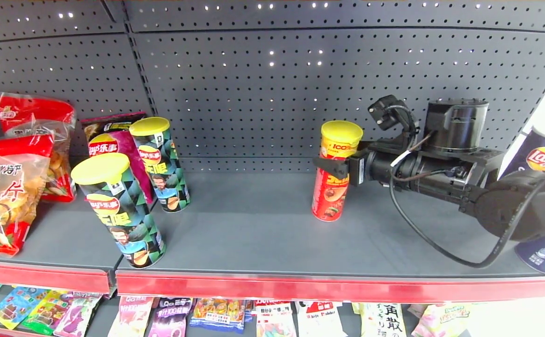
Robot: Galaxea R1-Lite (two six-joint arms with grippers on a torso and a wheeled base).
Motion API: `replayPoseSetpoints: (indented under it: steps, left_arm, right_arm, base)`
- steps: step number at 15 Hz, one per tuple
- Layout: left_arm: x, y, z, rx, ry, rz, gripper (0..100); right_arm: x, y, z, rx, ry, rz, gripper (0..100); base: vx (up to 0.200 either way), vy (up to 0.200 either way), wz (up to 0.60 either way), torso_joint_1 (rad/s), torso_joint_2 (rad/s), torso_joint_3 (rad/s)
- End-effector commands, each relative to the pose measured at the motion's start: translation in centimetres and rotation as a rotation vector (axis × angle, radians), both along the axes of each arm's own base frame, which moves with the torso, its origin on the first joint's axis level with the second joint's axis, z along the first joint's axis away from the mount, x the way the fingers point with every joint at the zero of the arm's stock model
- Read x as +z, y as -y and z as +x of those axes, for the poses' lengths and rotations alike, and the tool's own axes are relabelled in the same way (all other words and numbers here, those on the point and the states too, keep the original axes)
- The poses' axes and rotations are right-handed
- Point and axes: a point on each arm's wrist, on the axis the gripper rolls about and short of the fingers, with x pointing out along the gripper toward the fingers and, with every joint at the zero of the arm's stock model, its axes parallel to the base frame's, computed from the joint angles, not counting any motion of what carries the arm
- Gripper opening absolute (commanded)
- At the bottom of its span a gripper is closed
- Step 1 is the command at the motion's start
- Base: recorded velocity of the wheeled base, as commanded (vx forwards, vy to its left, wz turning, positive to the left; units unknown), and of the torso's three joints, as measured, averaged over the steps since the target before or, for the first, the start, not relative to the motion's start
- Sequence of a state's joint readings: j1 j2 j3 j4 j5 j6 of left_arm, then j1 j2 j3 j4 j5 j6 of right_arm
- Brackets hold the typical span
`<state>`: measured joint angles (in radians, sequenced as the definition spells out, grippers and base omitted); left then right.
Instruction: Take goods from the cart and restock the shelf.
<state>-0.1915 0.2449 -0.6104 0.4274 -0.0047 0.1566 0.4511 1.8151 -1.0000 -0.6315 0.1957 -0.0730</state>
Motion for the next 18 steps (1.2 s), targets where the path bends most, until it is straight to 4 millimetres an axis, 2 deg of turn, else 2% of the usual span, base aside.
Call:
replayPoseSetpoints:
  steps: [1, 4, 5, 10, 15, 18]
  left_arm:
    - [0.0, 0.0, 0.0, 0.0, -0.002, 0.0, 0]
    - [0.0, 0.0, 0.0, 0.0, -0.002, 0.0, 0]
    - [0.0, 0.0, 0.0, 0.0, -0.002, 0.0, 0]
    - [-0.3, 0.0, 0.1, 0.0, -0.012, 0.002, 0]
    - [-0.4, 0.0, 0.2, 0.0, -0.018, 0.003, 0]
    - [-0.7, 0.0, 0.2, -0.002, -0.022, 0.004, 0]
  right_arm:
    - [-0.2, -0.2, 0.5, -0.001, -0.001, 0.0, 100]
    - [-0.3, -0.6, 1.2, -0.003, 0.001, 0.003, 100]
    - [-0.4, -0.6, 1.3, -0.004, 0.0, -0.001, 0]
    - [-0.5, -0.8, 0.9, -0.003, -0.002, -0.001, 0]
    - [2.3, -2.1, -2.5, -0.131, 0.07, 0.006, 0]
    - [2.4, -2.4, -4.9, -0.169, 0.058, 0.012, 0]
  base:
    - [0.0, 0.0, 0.0, 0.0, 0.0, 0.0]
    - [0.0, 0.0, 0.0, 0.0, 0.0, 0.0]
    - [0.0, 0.0, 0.0, 0.0, 0.0, 0.0]
    - [0.0, 0.0, 0.0, 0.0, 0.0, 0.0]
    - [0.0, 0.0, 0.0, 0.0, 0.0, 0.0]
    - [0.0, 0.0, 0.0, 0.0, 0.0, 0.0]
